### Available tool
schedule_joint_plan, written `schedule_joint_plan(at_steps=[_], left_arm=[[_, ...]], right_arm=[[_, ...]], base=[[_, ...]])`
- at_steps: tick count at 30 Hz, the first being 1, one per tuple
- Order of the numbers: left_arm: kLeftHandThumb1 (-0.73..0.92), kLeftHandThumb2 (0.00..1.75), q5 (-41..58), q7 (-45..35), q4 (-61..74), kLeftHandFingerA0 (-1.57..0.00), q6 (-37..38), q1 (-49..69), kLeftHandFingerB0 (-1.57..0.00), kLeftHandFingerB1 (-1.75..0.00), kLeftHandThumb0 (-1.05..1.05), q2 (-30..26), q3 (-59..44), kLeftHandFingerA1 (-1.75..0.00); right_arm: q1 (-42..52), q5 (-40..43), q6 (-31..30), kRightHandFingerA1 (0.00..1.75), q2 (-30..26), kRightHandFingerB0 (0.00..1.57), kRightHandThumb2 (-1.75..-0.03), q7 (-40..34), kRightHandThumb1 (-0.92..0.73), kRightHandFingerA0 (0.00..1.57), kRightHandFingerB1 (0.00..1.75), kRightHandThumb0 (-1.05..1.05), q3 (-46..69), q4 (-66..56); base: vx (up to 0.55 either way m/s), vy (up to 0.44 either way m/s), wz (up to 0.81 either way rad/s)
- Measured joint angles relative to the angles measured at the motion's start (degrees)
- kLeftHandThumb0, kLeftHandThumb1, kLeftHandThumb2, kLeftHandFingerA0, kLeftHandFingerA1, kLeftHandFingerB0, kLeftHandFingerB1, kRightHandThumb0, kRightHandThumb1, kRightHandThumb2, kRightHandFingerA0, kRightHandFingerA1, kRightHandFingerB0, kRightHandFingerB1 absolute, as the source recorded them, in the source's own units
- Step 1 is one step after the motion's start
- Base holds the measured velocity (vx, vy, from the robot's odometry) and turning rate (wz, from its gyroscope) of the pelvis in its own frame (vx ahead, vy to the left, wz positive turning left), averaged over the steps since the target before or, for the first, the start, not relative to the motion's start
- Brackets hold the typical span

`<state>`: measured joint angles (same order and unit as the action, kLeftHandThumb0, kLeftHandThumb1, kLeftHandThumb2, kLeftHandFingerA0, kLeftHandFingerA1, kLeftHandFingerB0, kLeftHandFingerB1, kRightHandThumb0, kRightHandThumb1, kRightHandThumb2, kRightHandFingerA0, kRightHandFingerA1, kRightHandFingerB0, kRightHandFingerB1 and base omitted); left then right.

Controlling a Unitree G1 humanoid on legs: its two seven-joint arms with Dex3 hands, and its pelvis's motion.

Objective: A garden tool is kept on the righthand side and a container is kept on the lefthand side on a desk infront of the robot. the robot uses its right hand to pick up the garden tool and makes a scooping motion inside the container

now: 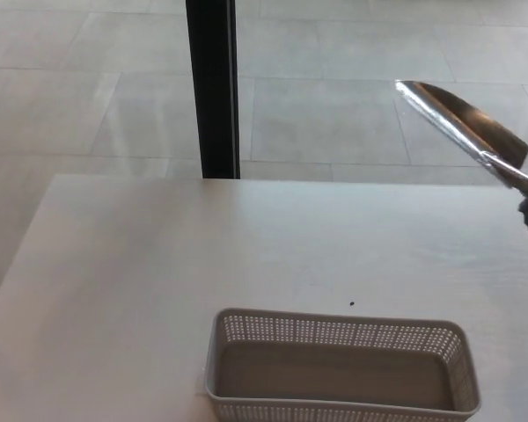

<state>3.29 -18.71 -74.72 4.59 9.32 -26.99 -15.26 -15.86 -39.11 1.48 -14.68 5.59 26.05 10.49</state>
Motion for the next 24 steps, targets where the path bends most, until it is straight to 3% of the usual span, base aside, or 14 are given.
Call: schedule_joint_plan(at_steps=[3, 4, 5, 7, 8, 9, 10, 11, 17, 18, 20, 21, 22, 24], left_arm=[[0.00, 1.07, 0.0, 0.0, 0.1, -0.88, 0.1, 0.2, -0.80, -0.97, -0.86, 0.0, 0.3, -1.09], [0.01, 1.12, 0.0, 0.0, 0.2, -0.94, 0.1, 0.3, -0.79, -1.01, -0.91, 0.0, 0.4, -1.19], [-0.01, 1.11, 0.0, 0.0, 0.2, -0.97, 0.2, 0.3, -0.80, -1.01, -0.88, 0.0, 0.4, -1.18], [-0.03, 1.04, 0.0, 0.0, 0.3, -0.88, 0.3, 0.3, -0.80, -0.98, -0.84, 0.0, 0.3, -1.09], [-0.01, 1.10, 0.0, 0.0, 0.4, -0.99, 0.4, 0.3, -0.84, -1.00, -0.88, 0.0, 0.3, -1.16], [-0.01, 1.10, 0.0, 0.0, 0.4, -0.99, 0.4, 0.3, -0.84, -1.00, -0.88, 0.0, 0.3, -1.16], [-0.01, 1.09, 0.0, 0.1, 0.5, -1.02, 0.4, 0.4, -0.86, -1.00, -0.86, 0.0, 0.4, -1.15], [-0.02, 1.07, 0.0, 0.4, 0.4, -0.91, 0.5, 0.4, -0.80, -0.98, -0.82, 0.0, 0.4, -1.10], [-0.02, 1.03, 0.0, 0.6, 0.5, -0.87, 0.5, 0.2, -0.81, -0.97, -0.78, 0.0, 0.4, -1.07], [0.00, 1.06, 0.0, 0.6, 0.5, -0.97, 0.5, 0.2, -0.84, -0.97, -0.74, 0.0, 0.4, -1.11], [-0.01, 1.07, 0.0, 0.6, 0.4, -1.01, 0.5, 0.2, -0.87, -0.97, -0.85, 0.0, 0.4, -1.12], [-0.01, 1.05, 0.0, 0.6, 0.4, -1.06, 0.5, 0.1, -0.89, -0.97, -0.68, 0.0, 0.4, -1.09], [0.00, 1.07, 0.0, 0.6, 0.4, -1.05, 0.5, 0.1, -0.88, -0.98, -0.77, 0.0, 0.4, -1.12], [-0.01, 1.07, 0.1, 0.6, 0.5, -1.02, 0.5, 0.1, -0.87, -0.98, -0.78, 0.0, 0.4, -1.11]], right_arm=[[0.0, 1.4, -0.1, 1.72, -0.5, 0.81, -1.06, -1.8, -0.49, 0.94, 1.52, -0.26, 1.8, 5.1], [0.0, 1.8, -0.1, 1.70, -0.5, 0.86, -1.08, -2.5, -0.49, 0.95, 1.51, -0.29, 2.1, 6.5], [0.0, 2.1, -0.1, 1.70, -0.6, 0.87, -1.10, -3.1, -0.48, 0.96, 1.50, -0.29, 2.2, 7.5], [0.4, 2.6, 0.0, 1.70, -0.7, 0.88, -1.07, -4.6, -0.50, 0.95, 1.49, -0.29, 2.0, 9.9], [0.7, 2.7, 0.1, 1.70, -0.8, 0.88, -1.02, -5.3, -0.55, 0.94, 1.45, -0.31, 1.7, 10.9], [1.1, 2.8, 0.1, 1.70, -0.9, 0.88, -1.02, -6.1, -0.55, 0.94, 1.45, -0.31, 1.2, 11.7], [1.6, 2.8, 0.2, 1.32, -1.1, 1.01, -1.08, -6.6, -0.53, 1.19, 1.19, -0.34, 0.7, 12.4], [2.3, 2.8, 0.3, 1.69, -1.6, 0.81, -0.88, -7.5, -0.61, 0.92, 1.44, -0.29, -0.6, 13.3], [6.7, 0.0, 1.6, 1.75, -5.3, 0.77, -0.78, -11.7, -0.58, 0.92, 1.39, -0.31, -9.6, 16.2], [7.1, -0.5, 1.8, 1.75, -5.8, 0.71, -0.83, -12.4, -0.63, 0.92, 1.46, -0.35, -10.8, 16.7], [7.8, -1.8, 2.0, 1.75, -7.1, 0.69, -0.83, -13.9, -0.63, 0.90, 1.46, -0.34, -13.7, 17.9], [8.1, -2.3, 2.2, 1.73, -7.7, 0.63, -0.82, -14.5, -0.62, 1.10, 1.37, -0.29, -15.0, 18.3], [8.5, -3.0, 2.2, 1.75, -8.4, 0.71, -0.81, -15.3, -0.66, 0.89, 1.13, -0.31, -16.4, 18.6], [8.8, -4.5, 2.5, 1.75, -10.4, 0.70, -0.79, -17.2, -0.61, 0.89, 1.21, -0.31, -19.7, 19.1]], base=[[0.00, 0.000, 0.00], [0.00, 0.000, 0.00], [0.00, 0.000, 0.00], [0.00, 0.000, 0.00], [0.00, 0.000, 0.00], [0.00, 0.000, 0.00], [0.00, 0.000, 0.00], [0.00, 0.000, 0.00], [0.00, 0.000, 0.00], [0.00, 0.000, 0.00], [0.00, 0.000, 0.00], [0.00, 0.000, 0.00], [0.00, 0.000, 0.00], [0.00, 0.000, 0.00]])
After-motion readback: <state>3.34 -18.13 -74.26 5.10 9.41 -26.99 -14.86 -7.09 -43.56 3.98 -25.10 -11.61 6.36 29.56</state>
